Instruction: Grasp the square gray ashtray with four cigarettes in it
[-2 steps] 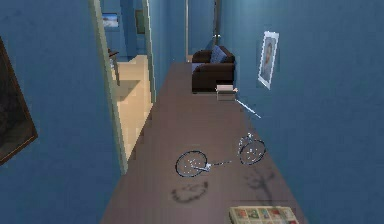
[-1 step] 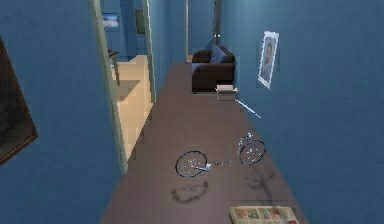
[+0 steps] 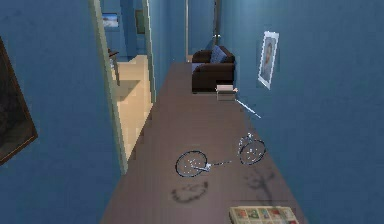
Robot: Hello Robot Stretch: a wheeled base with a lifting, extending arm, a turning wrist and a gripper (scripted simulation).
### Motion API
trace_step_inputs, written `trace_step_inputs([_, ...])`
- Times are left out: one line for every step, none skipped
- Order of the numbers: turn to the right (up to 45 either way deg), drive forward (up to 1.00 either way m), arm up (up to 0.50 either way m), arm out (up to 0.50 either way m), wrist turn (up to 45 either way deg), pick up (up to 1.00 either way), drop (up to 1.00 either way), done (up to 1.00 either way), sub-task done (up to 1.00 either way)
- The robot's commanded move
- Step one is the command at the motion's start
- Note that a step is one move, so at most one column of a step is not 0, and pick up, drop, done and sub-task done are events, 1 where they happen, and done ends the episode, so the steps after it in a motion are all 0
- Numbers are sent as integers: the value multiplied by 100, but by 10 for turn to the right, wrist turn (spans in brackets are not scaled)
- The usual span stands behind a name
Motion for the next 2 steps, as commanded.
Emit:
trace_step_inputs([0, 0, 0, 26, 0, 0, 0, 0, 0])
trace_step_inputs([0, 0, 0, 0, 450, 0, 0, 0, 0])
